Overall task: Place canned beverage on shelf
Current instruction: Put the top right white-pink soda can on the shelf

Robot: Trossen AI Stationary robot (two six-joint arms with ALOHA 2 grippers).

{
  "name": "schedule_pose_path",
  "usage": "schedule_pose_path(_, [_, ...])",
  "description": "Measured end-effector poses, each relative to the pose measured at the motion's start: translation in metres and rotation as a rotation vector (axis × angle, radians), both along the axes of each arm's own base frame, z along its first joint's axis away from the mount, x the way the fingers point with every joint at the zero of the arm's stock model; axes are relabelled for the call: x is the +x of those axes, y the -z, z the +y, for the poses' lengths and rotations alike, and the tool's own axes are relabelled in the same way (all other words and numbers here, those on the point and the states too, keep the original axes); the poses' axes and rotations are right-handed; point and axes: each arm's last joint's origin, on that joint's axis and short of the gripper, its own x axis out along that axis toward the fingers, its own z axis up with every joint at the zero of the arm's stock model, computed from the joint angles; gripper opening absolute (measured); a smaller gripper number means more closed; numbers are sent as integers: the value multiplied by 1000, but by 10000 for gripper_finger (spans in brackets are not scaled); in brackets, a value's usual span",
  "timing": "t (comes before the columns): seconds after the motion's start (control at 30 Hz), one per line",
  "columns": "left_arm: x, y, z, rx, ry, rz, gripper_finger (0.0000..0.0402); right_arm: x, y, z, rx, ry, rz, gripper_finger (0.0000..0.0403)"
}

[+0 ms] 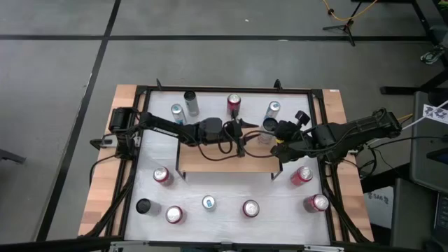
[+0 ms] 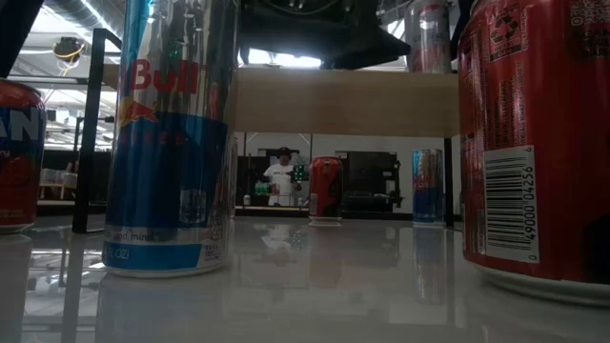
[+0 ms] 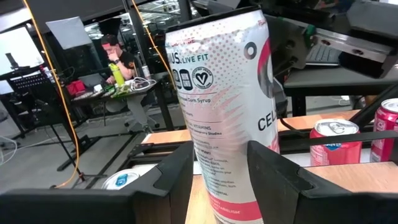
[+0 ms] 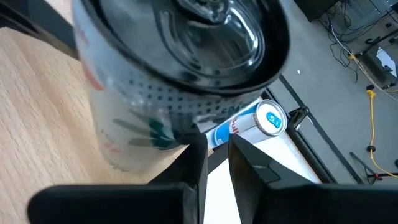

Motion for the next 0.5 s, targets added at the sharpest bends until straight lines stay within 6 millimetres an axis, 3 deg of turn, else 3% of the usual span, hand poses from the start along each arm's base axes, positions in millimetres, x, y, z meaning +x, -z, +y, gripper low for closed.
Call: schedule_pose_path(0.5, [0,0,0,0,1,2,144,0,0,0,-9,4,-6,57])
